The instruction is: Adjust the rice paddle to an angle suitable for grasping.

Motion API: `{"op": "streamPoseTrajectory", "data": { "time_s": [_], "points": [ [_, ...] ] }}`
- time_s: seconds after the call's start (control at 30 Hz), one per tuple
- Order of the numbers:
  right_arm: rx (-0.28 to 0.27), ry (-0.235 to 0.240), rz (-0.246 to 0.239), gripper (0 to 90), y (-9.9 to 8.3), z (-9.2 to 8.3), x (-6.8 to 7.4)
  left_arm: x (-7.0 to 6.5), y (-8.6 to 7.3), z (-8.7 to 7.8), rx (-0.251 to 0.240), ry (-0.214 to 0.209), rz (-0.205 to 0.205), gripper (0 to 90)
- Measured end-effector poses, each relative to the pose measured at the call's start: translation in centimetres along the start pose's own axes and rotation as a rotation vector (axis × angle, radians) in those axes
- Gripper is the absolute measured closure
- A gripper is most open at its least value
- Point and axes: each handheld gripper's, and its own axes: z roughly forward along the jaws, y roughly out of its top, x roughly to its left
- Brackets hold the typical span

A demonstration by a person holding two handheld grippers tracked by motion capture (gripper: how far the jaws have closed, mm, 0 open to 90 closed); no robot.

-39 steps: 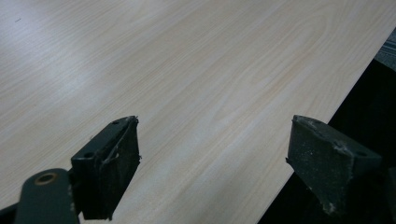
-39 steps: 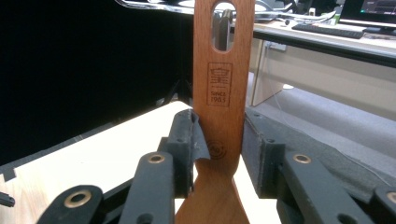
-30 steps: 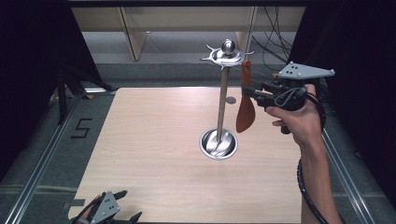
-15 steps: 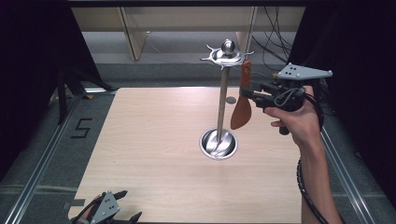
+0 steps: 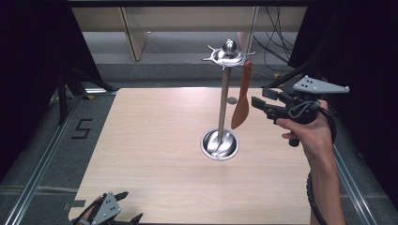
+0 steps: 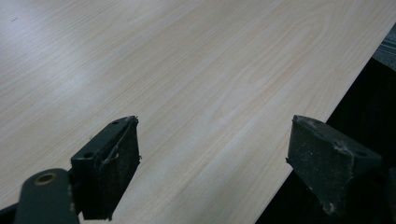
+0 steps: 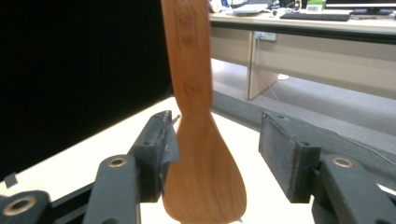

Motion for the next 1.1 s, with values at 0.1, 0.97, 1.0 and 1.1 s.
{"op": "streamPoseTrajectory", "data": {
  "time_s": [0.1,0.97,1.0,1.1],
  "points": [
    [-0.002,-0.01,0.007,43.7,-1.0,-0.9,-0.1,0.1,0.0,0.1,-0.023,0.01,-0.001,16.1],
    [0.123,-0.052,0.014,37.8,-7.4,-0.8,-0.3,0.0,0.0,0.0,-0.026,0.009,-0.002,16.1],
    [0.137,-0.054,0.01,37.6,-7.6,-0.8,-0.4,0.0,0.0,0.0,-0.027,0.008,-0.004,16.2],
    [0.145,-0.062,0.0,36.9,-8.1,-0.4,-0.5,-0.1,0.0,-0.1,-0.023,0.002,-0.027,16.1]
  ]
}}
